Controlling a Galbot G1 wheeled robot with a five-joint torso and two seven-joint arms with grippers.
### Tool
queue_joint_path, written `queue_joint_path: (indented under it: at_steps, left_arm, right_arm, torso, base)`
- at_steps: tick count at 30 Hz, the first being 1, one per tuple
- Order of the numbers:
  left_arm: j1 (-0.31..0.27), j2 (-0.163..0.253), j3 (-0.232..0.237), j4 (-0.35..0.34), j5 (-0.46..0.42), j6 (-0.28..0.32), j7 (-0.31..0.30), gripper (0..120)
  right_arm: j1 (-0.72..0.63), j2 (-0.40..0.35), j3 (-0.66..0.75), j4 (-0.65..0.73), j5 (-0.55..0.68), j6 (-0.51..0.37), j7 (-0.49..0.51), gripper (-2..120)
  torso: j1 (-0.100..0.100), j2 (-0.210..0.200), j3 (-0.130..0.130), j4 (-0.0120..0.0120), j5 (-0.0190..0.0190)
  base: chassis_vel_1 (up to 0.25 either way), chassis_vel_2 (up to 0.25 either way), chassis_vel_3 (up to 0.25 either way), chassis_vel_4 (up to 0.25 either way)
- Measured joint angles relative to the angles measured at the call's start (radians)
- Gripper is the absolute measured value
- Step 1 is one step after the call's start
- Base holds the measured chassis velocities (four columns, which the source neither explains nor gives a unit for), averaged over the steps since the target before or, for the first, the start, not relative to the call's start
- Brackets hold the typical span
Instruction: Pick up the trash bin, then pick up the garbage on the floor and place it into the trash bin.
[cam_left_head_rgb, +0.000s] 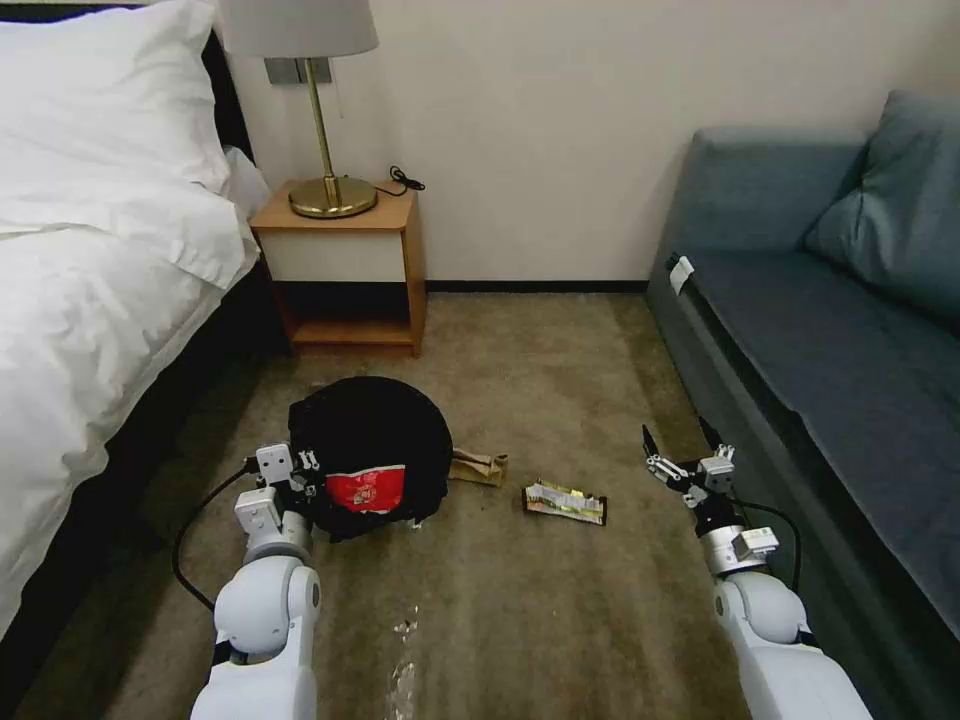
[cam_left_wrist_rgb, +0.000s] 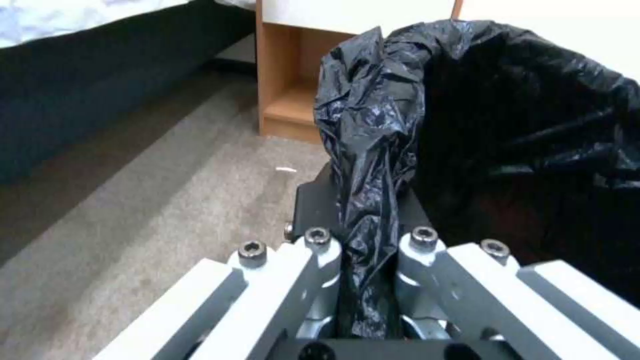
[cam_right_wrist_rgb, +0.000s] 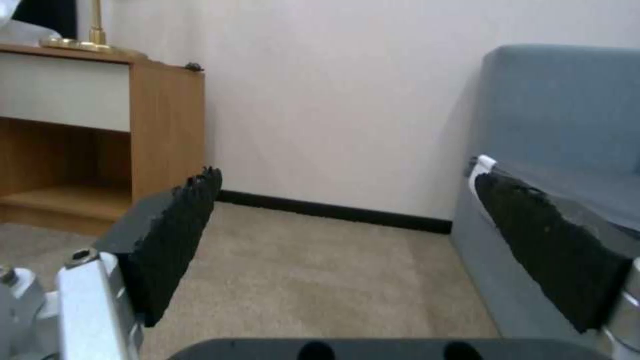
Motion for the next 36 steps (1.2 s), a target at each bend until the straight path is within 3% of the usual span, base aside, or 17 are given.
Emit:
queue_joint_path:
  at_steps: [12, 17, 23, 25, 28, 36]
  left_arm:
    - [0.005, 0.0, -0.005, -0.001, -0.002, -0.005, 0.0, 5]
    - [0.009, 0.0, -0.011, -0.018, -0.002, -0.006, -0.001, 5]
    - [0.013, 0.0, -0.015, -0.033, -0.002, 0.0, -0.001, 5]
    - [0.017, 0.0, -0.019, -0.035, -0.002, 0.001, 0.0, 5]
    - [0.018, 0.0, -0.019, -0.035, -0.001, 0.001, 0.0, 5]
    - [0.018, 0.0, -0.017, -0.031, 0.003, -0.004, 0.009, 5]
  right_arm:
    - [0.01, -0.031, -0.041, -0.041, -0.041, 0.085, -0.035, 100]
    - [0.069, -0.144, -0.149, -0.098, -0.123, 0.115, -0.036, 100]
    - [0.133, -0.234, -0.278, -0.15, -0.138, 0.111, -0.039, 100]
    - [0.191, -0.264, -0.37, -0.207, -0.152, 0.094, -0.088, 100]
    - [0.217, -0.265, -0.402, -0.233, -0.153, 0.09, -0.105, 100]
    - [0.408, -0.198, -0.542, -0.393, -0.158, -0.01, -0.275, 100]
  torso:
    - [0.0, 0.0, 0.0, -0.0001, 0.0]
    - [0.0, 0.0, 0.0, 0.0001, -0.0003]
    - [0.0, 0.0, 0.0, 0.0, -0.0003]
    - [0.0, 0.0, 0.0, -0.0002, 0.0003]
    - [0.0, 0.0, 0.0, -0.0001, 0.0001]
    - [0.0, 0.0, 0.0, 0.0001, -0.0001]
  base:
    - [-0.068, 0.072, 0.07, -0.077]
    - [0.0, 0.0, 0.0, 0.0]
    - [0.0, 0.0, 0.0, 0.0]
    - [0.0, 0.0, 0.0, 0.0]
    - [0.0, 0.0, 0.0, 0.0]
    - [0.0, 0.0, 0.0, 0.0]
